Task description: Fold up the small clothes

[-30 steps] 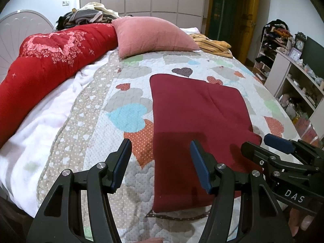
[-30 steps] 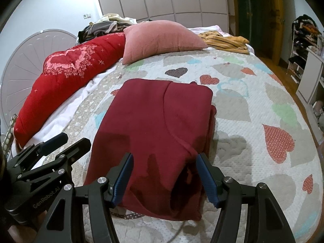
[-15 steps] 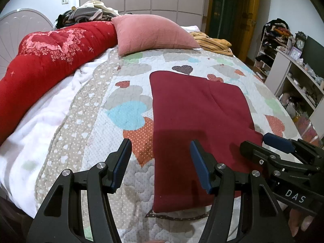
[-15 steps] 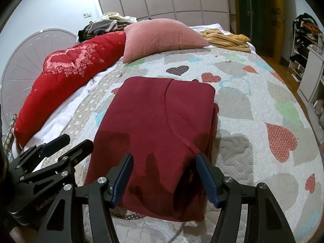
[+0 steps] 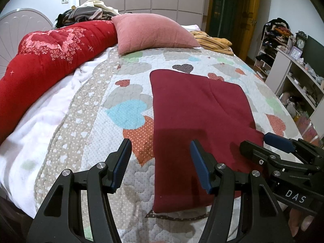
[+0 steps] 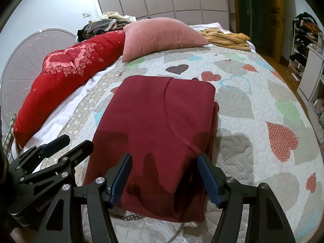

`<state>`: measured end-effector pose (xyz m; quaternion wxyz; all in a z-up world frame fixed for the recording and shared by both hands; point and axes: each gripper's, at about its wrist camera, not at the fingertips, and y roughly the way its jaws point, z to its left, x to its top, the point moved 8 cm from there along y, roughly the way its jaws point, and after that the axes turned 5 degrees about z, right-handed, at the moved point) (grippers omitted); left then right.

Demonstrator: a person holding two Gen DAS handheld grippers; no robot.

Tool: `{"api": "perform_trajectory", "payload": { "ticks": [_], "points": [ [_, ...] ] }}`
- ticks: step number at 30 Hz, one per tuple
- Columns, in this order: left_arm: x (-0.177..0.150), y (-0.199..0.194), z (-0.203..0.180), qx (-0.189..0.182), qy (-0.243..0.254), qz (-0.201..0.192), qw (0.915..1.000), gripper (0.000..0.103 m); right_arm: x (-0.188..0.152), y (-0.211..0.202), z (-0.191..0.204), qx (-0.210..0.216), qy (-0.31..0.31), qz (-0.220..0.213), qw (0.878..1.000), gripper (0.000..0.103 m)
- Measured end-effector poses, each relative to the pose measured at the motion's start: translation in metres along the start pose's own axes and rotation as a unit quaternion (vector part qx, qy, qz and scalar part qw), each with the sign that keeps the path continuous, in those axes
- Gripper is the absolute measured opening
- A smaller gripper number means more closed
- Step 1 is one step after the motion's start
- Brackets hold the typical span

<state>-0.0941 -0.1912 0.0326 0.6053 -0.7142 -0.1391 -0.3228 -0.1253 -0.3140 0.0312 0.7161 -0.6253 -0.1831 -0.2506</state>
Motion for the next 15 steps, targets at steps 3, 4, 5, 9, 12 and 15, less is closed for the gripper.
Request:
{"api": "perform_trajectory", "payload": {
  "ticks": [3, 4, 5, 9, 12, 15],
  "points": [
    [-0.0006, 0.0006, -0.0001, 0.000, 0.001, 0.001, 1.0000, 0.060, 0.0001, 0.0002, -0.0003, 0.000, -0.001, 0.000, 1.000, 0.065],
    [-0.0007, 0.0007, -0.0001, 0.000, 0.001, 0.001, 1.0000, 0.060, 0.0004, -0.0005, -0.0010, 0.000, -0.001, 0.000, 1.000, 0.065],
    [-0.0015, 0.0014, -0.0001, 0.000, 0.001, 0.001, 1.0000, 0.060, 0.0002, -0.0001, -0.0006, 0.000, -0.001, 0.000, 1.000, 0.065],
    [-0.0021, 0.0021, -0.0002, 0.000, 0.000, 0.002, 1.0000, 0.060, 0.0001, 0.0003, -0.0006, 0.000, 0.000, 0.001, 1.000, 0.066],
    [-0.0025, 0.0025, -0.0003, 0.000, 0.000, 0.001, 1.0000, 0.060, 0.0001, 0.0003, -0.0006, 0.000, -0.001, 0.001, 1.000, 0.066],
    [-0.0024, 0.0026, -0.0003, -0.001, 0.001, 0.002, 1.0000, 0.060, -0.0004, 0.0008, -0.0007, 0.000, 0.000, 0.001, 1.000, 0.066]
  ]
}}
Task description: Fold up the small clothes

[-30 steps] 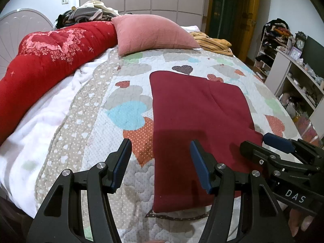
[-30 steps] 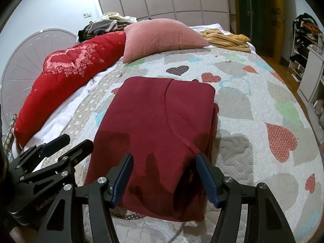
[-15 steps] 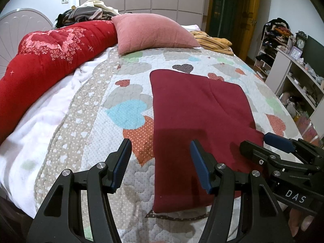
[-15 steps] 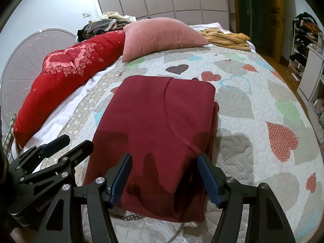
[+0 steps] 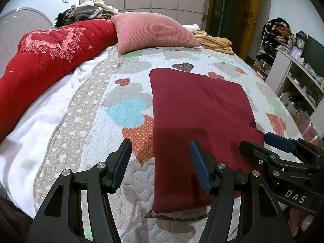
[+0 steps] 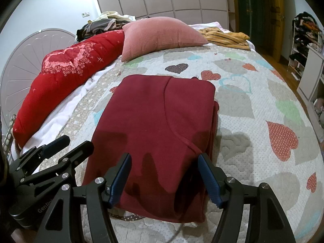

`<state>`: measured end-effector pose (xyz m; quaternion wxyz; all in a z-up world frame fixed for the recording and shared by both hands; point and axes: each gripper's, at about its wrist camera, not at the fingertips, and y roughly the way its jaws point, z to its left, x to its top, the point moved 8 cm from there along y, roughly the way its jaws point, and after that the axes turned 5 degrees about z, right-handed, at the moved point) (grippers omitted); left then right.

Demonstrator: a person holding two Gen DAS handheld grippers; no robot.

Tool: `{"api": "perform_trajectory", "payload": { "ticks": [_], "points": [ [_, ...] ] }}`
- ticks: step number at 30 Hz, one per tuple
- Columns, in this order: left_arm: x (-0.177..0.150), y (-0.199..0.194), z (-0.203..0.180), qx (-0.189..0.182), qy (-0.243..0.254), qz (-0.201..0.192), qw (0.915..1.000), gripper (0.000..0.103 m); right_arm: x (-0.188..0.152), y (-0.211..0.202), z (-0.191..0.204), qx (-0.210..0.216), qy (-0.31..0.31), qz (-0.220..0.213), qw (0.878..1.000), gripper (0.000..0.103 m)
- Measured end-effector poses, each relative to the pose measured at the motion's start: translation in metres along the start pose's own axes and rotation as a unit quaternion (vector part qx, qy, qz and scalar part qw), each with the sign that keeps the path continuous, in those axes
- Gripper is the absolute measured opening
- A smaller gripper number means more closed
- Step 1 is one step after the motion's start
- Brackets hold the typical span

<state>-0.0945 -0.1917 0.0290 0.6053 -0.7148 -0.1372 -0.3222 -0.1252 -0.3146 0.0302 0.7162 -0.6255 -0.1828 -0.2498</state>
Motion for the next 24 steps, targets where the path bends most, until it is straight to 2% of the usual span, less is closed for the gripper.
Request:
{"api": "perform_trajectory", "payload": {
  "ticks": [13, 17, 24],
  "points": [
    [-0.001, 0.004, 0.001, 0.003, 0.003, -0.006, 1.0000, 0.060, 0.001, 0.000, 0.000, 0.000, 0.000, 0.000, 1.000, 0.067],
    [0.001, 0.001, 0.002, -0.006, 0.006, -0.017, 0.9998, 0.060, 0.001, 0.000, 0.000, 0.001, 0.001, -0.001, 1.000, 0.067],
    [0.007, 0.002, 0.012, 0.004, -0.002, -0.019, 0.9998, 0.060, 0.002, 0.005, -0.008, 0.000, 0.009, -0.002, 1.000, 0.067]
  ]
}}
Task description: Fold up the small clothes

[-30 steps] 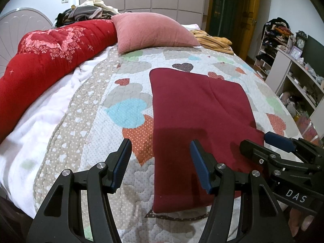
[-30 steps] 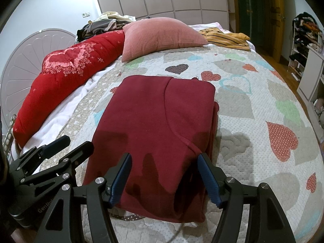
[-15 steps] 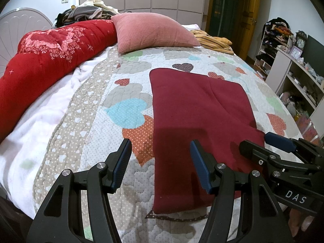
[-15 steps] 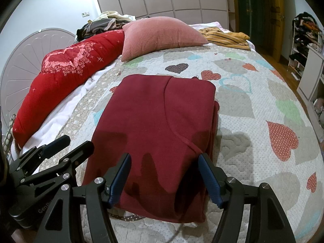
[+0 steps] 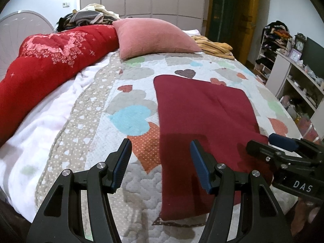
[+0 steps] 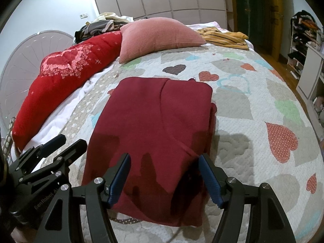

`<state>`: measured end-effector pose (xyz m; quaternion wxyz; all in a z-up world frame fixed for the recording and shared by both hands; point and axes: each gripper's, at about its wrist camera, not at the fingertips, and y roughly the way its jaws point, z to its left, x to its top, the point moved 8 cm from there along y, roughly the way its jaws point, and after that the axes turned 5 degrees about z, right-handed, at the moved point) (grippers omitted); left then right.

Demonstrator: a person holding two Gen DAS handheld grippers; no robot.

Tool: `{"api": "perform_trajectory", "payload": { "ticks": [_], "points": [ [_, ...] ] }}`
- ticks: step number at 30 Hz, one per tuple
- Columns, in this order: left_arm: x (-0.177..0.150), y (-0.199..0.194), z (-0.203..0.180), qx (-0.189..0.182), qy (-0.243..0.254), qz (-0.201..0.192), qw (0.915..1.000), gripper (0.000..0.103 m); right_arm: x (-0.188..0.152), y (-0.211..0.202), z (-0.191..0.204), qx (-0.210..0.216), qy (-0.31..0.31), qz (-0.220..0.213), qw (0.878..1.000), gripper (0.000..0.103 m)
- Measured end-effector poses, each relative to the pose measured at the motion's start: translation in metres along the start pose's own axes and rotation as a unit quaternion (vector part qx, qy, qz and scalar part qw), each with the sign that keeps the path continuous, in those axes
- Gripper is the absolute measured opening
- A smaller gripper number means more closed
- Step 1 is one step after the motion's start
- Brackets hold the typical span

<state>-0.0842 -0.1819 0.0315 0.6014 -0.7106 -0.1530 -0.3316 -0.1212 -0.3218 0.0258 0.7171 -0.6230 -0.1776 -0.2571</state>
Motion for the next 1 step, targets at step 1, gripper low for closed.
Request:
{"api": "perform_trajectory", "payload": {
  "ticks": [1],
  "points": [
    [-0.0001, 0.0012, 0.0013, 0.000, -0.004, 0.003, 1.0000, 0.060, 0.0010, 0.0008, -0.0006, -0.001, 0.000, 0.000, 1.000, 0.067]
  ]
}}
